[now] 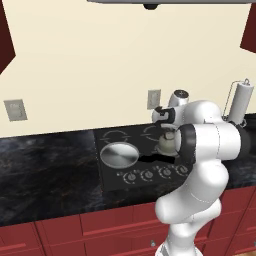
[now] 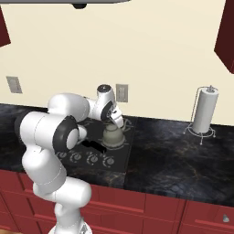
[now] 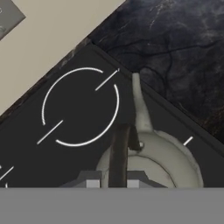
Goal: Pick the kettle from the counter and place it on a stove burner. Then turn the burner on.
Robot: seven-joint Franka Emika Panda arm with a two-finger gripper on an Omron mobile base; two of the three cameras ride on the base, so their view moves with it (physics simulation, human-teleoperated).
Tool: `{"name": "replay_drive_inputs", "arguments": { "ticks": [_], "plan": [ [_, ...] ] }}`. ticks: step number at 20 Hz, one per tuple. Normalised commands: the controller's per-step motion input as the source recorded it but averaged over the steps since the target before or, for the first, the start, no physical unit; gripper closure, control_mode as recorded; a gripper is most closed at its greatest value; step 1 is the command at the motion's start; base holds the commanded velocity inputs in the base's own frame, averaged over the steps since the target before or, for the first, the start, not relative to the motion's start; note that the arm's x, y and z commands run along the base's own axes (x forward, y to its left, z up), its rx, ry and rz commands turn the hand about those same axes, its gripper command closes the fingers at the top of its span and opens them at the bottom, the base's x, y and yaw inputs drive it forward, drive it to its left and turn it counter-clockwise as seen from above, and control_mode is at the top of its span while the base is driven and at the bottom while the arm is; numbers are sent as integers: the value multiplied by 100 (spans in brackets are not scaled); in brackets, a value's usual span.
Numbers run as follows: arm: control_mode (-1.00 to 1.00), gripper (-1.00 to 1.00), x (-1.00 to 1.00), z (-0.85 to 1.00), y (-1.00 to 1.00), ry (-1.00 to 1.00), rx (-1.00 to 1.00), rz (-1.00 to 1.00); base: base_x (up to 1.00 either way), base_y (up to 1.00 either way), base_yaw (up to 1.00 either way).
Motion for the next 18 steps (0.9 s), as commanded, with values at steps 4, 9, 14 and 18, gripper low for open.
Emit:
{"name": "replay_drive_inputs", "arguments": {
  "ticks": [4,9,14,18],
  "plan": [
    [-100,-100,0,0,0,0,0,0,0,0,0],
    [-100,-100,-1,0,0,-1,0,0,0,0,0],
    [-100,-100,-21,0,0,-2,0,0,0,0,0],
    [-100,-100,-63,0,-9,0,0,0,0,0,0]
  ]
}}
